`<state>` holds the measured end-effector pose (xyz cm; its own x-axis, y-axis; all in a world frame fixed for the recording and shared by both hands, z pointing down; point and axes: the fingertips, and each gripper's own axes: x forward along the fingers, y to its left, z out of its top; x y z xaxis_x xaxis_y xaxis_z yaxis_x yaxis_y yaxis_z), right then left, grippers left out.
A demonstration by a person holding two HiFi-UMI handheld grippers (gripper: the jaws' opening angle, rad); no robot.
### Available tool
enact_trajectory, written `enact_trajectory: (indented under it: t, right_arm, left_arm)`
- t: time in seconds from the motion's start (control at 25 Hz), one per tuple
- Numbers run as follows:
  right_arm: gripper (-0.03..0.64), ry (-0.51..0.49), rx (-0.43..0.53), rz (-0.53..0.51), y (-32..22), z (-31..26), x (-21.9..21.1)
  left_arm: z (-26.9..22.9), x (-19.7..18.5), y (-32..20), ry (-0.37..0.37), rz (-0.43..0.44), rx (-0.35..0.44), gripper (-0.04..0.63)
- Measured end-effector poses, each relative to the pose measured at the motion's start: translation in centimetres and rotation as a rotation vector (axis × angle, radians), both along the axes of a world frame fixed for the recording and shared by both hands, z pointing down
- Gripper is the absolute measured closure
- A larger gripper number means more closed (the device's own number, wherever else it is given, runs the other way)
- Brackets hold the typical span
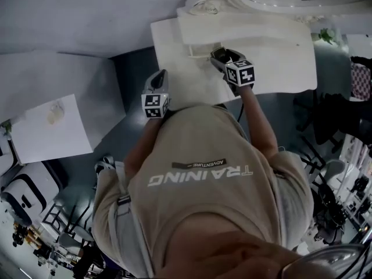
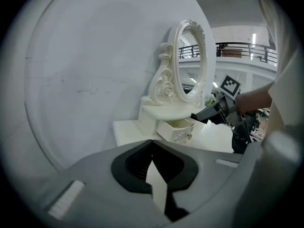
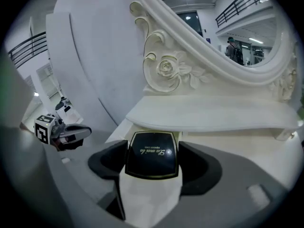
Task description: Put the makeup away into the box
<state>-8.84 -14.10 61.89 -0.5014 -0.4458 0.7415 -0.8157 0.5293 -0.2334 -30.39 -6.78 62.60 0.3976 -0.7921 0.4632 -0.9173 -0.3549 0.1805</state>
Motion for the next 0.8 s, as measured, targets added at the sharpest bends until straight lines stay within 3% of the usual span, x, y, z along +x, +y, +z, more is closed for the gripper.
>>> enact_trajectory:
  t: [0.2,0.52,0.8]
  right_arm:
    - [0.284,0.014,-0.076,0.054,-0.3,1.1,-3.3]
    - [0.284,0.142,-0.098,0.098,-0.8,1.9,-4.1]
    - [0.284,0.189,-0.171,0.160,-1.4,2.9,-5.3]
  left_arm:
    - [0.7,-3.5,0.0,0.050,0.010,-0.005,0.589]
    - [0.6,-4.7,0.0,0.107,0.131,-0.008,0.589]
    - [1.3,-6.0,-0.6,0.169,0.168,-0.032,0.589]
